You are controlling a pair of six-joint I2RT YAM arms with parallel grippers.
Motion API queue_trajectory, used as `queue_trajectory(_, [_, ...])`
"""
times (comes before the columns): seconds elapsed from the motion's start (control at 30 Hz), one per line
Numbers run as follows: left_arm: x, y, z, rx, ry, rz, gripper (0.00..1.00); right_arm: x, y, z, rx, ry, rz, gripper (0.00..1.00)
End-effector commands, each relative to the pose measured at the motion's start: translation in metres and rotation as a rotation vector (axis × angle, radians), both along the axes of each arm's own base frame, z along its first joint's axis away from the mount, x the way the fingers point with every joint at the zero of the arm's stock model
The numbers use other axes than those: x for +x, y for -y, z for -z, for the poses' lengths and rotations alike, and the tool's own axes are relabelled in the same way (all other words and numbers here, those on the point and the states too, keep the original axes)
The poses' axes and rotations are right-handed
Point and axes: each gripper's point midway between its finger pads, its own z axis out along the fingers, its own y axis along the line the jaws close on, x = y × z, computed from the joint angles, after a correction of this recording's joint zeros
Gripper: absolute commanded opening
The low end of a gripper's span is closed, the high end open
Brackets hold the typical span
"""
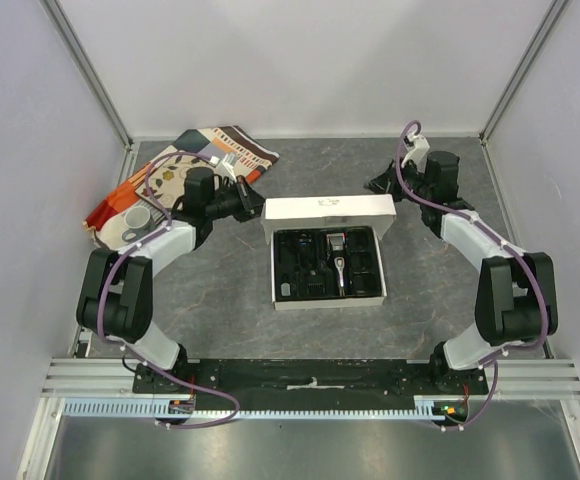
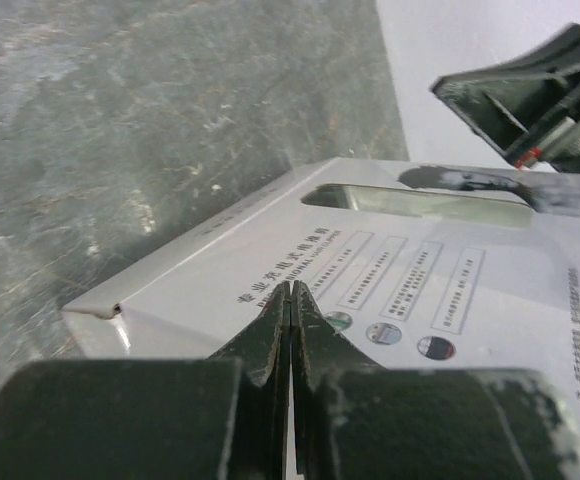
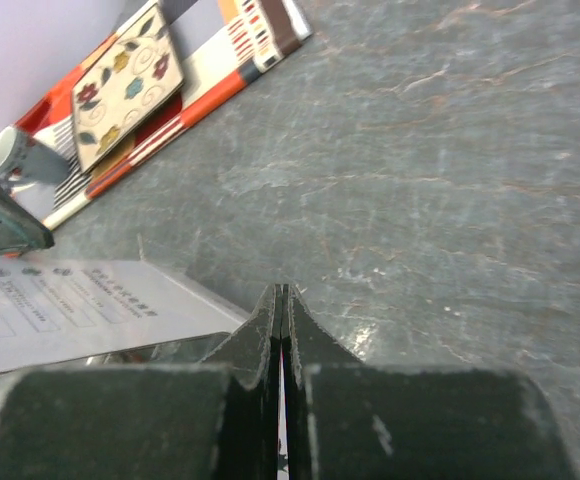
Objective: Sort the hair-cutting tools
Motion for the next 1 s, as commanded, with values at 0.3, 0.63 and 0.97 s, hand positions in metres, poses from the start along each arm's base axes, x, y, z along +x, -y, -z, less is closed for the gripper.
queue_trajectory(0.3, [0.005, -0.051, 0.002, 0.327, -0.059, -0.227, 0.02, -0.011, 0.074, 0.012, -0.272, -0.038, 0.368, 0.0])
queue_trajectory(0.63, [-0.03, -0.049, 0.021, 0.309, -0.12, -0.18, 0.02, -0.041, 0.071, 0.035, -0.287, -0.118, 0.334, 0.0])
queue_trajectory(0.97, [-0.054, -0.026, 0.025, 0.222, -0.135, -0.09, 0.02, -0.062, 0.052, 0.043, -0.263, -0.139, 0.255, 0.0])
